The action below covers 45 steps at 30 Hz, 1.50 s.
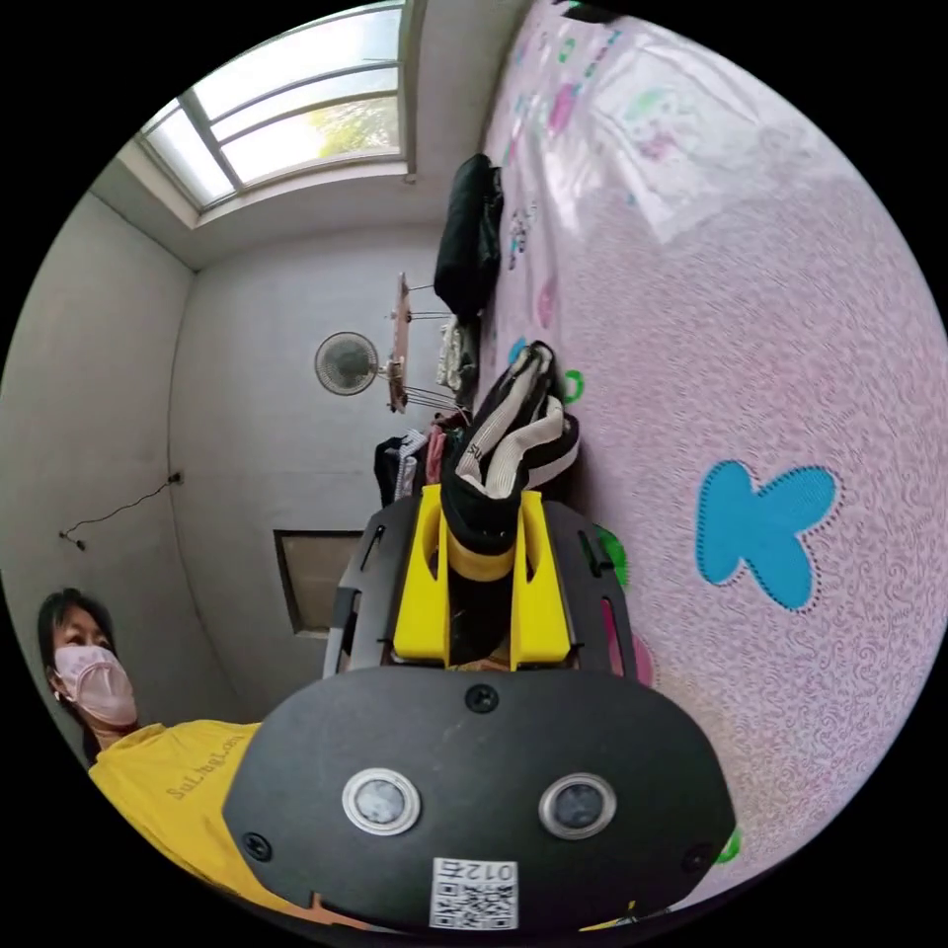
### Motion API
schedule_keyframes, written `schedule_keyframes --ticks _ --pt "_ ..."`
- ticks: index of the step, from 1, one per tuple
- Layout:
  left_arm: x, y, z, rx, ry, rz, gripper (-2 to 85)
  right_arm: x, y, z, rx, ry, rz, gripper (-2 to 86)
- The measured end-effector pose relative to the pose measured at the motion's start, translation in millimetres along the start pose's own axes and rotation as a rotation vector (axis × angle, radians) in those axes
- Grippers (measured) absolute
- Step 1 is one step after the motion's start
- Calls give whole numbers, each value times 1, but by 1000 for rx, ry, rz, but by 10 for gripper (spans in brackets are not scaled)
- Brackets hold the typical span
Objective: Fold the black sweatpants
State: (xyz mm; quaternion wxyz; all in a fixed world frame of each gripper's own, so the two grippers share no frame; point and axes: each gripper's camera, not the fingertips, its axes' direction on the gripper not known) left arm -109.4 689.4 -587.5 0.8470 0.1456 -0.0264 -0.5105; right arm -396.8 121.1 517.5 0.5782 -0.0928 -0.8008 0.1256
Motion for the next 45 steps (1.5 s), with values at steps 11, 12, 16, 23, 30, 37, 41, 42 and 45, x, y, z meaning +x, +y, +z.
schedule_keyframes --ticks 11,12,16,23,30,37,41,42,45 --pt "97 -58 -65 1 68 239 95 -52 54 38 65 -196 -117 92" --pt "103 -67 -72 -20 86 260 94 -56 65 42 83 -207 -131 92" --pt "121 -102 -89 -103 120 329 94 -62 110 57 189 -233 -183 92" --pt "144 -205 -114 -366 166 406 93 -50 198 102 438 -217 -209 93" --pt "167 -262 -129 -584 164 465 94 -31 306 155 685 -211 -229 93" --pt "170 -259 -168 -638 198 524 94 -8 401 192 768 -219 -300 93" --pt "163 -251 -211 -624 195 534 94 11 443 215 780 -234 -316 94" --pt "161 -252 -221 -627 190 523 94 19 457 224 787 -245 -313 94" --pt "163 -258 -247 -638 158 539 94 37 483 246 803 -272 -299 95"
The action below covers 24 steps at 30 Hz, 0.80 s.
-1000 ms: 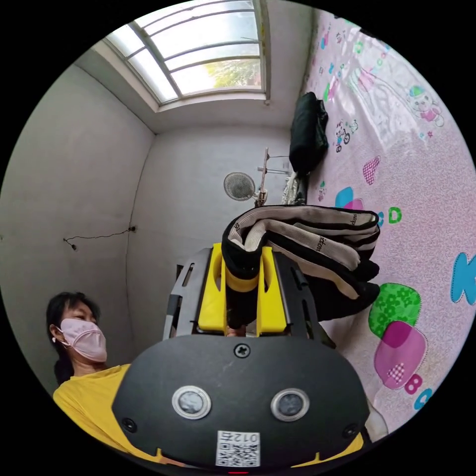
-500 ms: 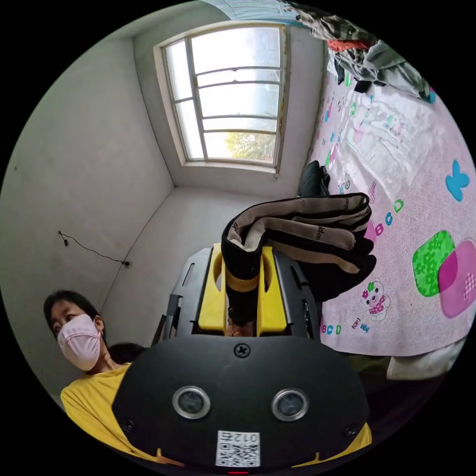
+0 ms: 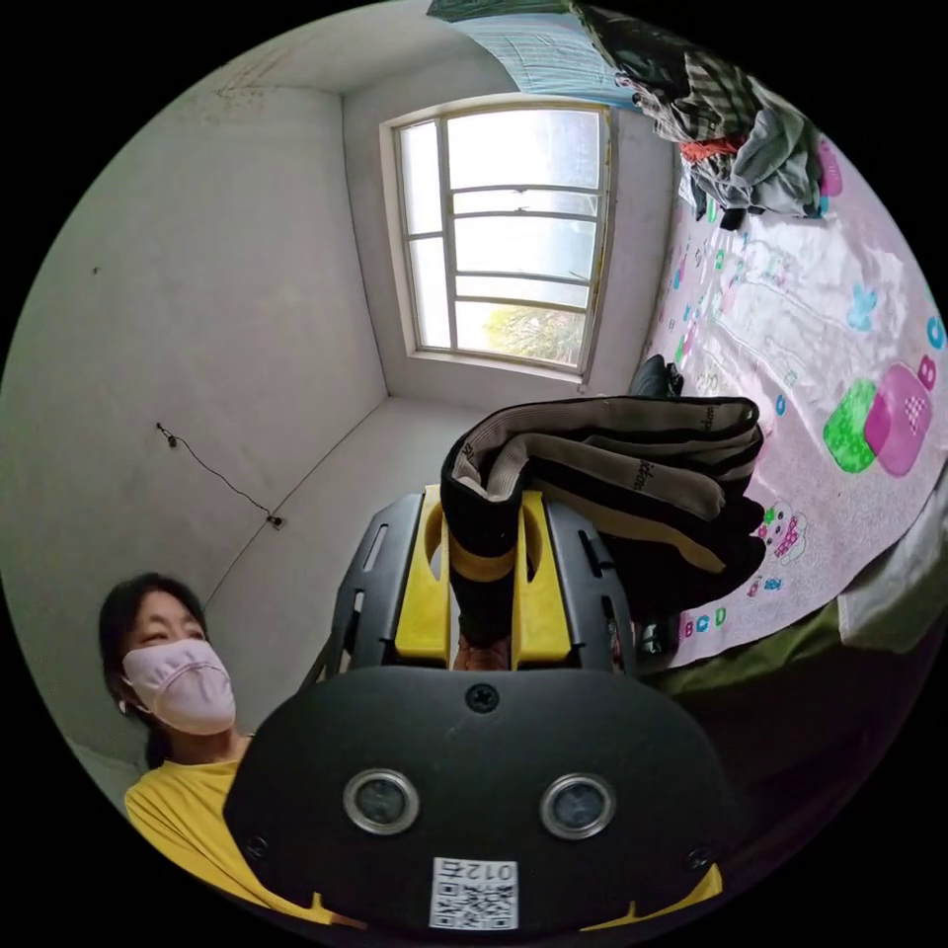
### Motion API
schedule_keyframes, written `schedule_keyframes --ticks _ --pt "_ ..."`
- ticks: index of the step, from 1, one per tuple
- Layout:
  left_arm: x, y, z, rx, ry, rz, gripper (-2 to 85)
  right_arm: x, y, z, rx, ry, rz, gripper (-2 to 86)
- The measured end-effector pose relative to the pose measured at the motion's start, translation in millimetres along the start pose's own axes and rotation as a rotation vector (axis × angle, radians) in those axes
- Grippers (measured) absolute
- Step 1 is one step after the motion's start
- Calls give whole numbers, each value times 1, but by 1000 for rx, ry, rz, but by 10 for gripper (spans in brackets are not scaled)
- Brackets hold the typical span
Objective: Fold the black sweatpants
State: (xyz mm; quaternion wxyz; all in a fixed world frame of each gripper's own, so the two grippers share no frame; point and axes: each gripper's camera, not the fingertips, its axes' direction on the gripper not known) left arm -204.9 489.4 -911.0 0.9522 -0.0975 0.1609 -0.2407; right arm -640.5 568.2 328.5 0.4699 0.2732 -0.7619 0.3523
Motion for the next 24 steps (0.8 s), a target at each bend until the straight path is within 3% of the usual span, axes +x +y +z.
schedule_keyframes --ticks 8,13,18,22,24 --pt "14 -38 -95 57 -32 65 94 29 25 60 -82 5 -37 93" --pt "70 -115 -205 102 -99 228 94 30 28 187 -145 -86 -164 95" --pt "133 -181 -361 29 -262 426 98 51 70 306 -177 -176 -272 96" --pt "61 -186 -457 -4 -355 279 98 154 147 373 -264 -62 -197 97" --pt "-40 -168 -505 -68 -388 48 98 228 186 381 -299 49 -29 97"
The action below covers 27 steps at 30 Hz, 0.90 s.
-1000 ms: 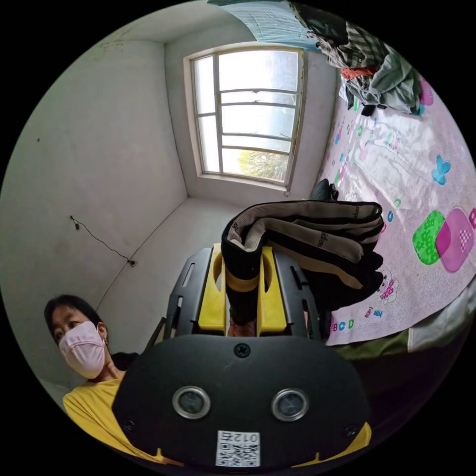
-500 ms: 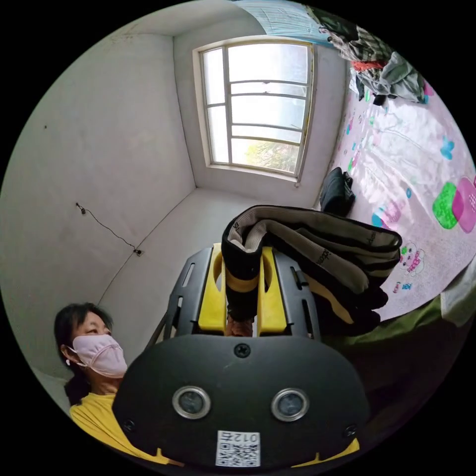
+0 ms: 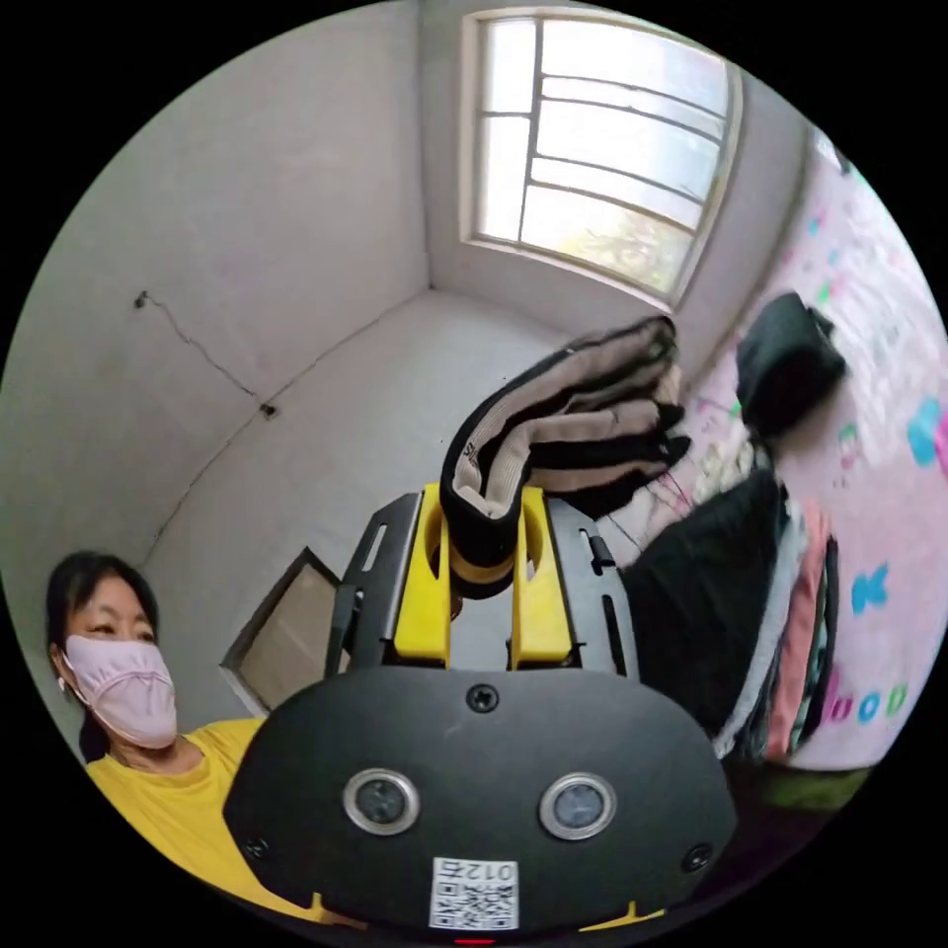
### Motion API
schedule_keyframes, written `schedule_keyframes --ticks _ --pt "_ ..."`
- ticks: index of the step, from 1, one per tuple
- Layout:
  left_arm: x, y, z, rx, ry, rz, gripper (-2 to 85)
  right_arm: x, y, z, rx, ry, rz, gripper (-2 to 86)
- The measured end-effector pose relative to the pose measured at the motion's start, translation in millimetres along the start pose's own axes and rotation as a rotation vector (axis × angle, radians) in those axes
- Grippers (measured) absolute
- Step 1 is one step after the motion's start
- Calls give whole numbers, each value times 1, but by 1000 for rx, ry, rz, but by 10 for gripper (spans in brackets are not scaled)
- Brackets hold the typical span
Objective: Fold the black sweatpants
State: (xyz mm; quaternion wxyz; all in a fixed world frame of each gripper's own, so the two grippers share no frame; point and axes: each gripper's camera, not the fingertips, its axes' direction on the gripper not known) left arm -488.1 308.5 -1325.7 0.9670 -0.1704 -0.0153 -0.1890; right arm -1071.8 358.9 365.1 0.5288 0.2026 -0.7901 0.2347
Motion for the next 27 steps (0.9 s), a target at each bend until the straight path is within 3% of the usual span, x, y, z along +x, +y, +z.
schedule_keyframes --ticks 3,5,10,17,20,23,24,27 --pt "-108 37 2 -70 -16 -219 97 96 55 19 -41 95 241 97" --pt "-138 50 -5 -33 113 -220 97 119 70 21 -23 69 263 96" --pt "-155 53 -22 -19 152 -175 97 125 56 38 -44 159 161 96" --pt "-172 66 -35 -64 136 -221 93 165 55 39 -14 223 261 98" --pt "-184 91 -60 51 127 -270 71 195 59 38 -24 222 285 99" --pt "-140 109 -98 222 -56 -164 54 210 58 45 -48 227 248 100" --pt "-106 108 -101 241 -202 -74 49 213 57 49 -66 243 220 100" --pt "-30 89 -67 206 -386 156 41 225 55 55 -81 262 189 101"
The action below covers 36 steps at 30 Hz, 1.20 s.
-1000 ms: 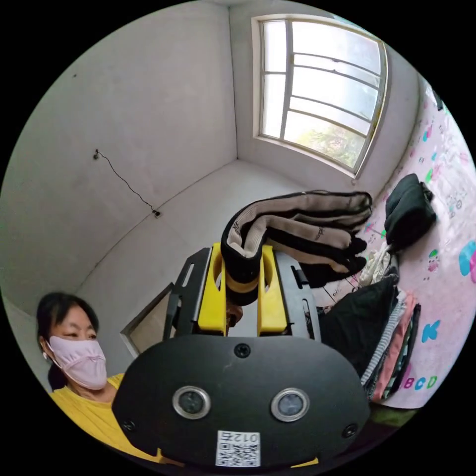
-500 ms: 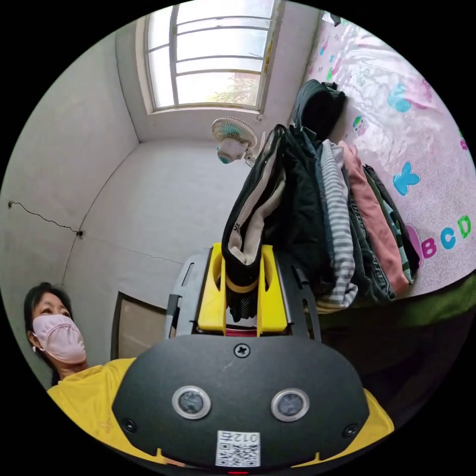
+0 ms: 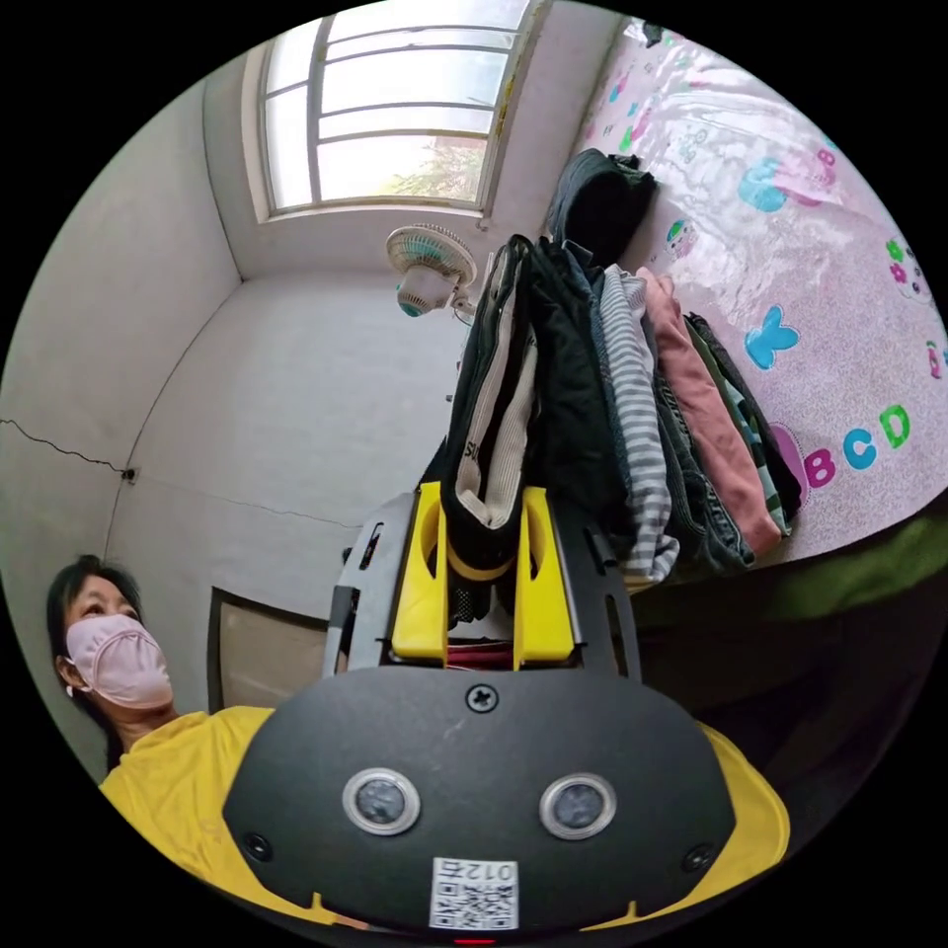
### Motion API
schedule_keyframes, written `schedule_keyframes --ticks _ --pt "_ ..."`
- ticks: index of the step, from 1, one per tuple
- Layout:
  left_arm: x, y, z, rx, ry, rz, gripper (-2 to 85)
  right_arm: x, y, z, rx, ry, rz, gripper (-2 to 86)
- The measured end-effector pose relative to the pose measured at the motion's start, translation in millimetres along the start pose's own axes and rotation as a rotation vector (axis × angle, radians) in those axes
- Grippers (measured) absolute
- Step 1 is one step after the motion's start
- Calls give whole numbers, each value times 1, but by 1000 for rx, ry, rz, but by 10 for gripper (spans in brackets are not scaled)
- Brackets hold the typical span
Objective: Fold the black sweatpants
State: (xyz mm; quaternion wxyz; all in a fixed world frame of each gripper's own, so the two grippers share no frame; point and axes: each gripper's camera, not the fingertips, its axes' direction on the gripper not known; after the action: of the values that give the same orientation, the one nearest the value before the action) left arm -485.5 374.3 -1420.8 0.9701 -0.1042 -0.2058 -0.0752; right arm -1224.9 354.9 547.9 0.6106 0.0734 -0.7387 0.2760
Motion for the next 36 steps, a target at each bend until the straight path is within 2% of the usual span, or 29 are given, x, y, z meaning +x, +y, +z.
schedule_keyframes --ticks 3,5,8,9,11,13,15,16,19,20,21,23,26,27,28,30,33,35,36 --pt "44 -18 31 -64 66 72 35 17 -3 4 14 -8 16 101" --pt "62 -20 19 -22 54 117 32 25 -4 6 18 -6 19 101" --pt "66 -18 -20 -1 -152 165 25 38 -5 11 21 -8 18 101" --pt "58 -17 -29 -51 -225 154 22 44 -6 14 18 -13 19 101" --pt "39 -11 -46 -40 -286 82 16 49 -8 21 -3 -11 7 101" --pt "28 -1 -67 57 -223 10 12 52 -11 29 -40 19 -31 102" --pt "40 7 -80 211 -100 37 8 53 -12 35 -59 42 -51 103" --pt "46 6 -76 221 -87 57 7 55 -12 38 -68 50 -57 104" --pt "82 -12 -13 41 -15 212 6 65 -14 46 -97 46 -62 104" --pt "89 -15 31 -120 -20 254 5 68 -14 48 -106 44 -66 104" --pt "86 -11 77 -271 -89 255 5 71 -14 50 -125 41 -72 103" --pt "64 3 126 -396 -143 177 5 77 -14 50 -155 39 -76 102" --pt "33 16 123 -304 48 12 5 85 -17 40 -204 71 -86 93" --pt "32 19 116 -276 56 -21 5 88 -22 33 -226 74 -100 87" --pt "35 21 113 -264 37 -32 5 89 -29 24 -230 77 -119 80" --pt "69 24 97 -203 -112 -7 5 83 -46 14 -226 122 -194 62" --pt "137 21 107 -155 -140 107 5 61 -93 30 -247 104 -369 36" --pt "174 19 136 -210 -137 182 5 38 -121 63 -311 34 -515 27" --pt "191 20 159 -267 -190 202 5 22 -135 92 -360 29 -626 22"
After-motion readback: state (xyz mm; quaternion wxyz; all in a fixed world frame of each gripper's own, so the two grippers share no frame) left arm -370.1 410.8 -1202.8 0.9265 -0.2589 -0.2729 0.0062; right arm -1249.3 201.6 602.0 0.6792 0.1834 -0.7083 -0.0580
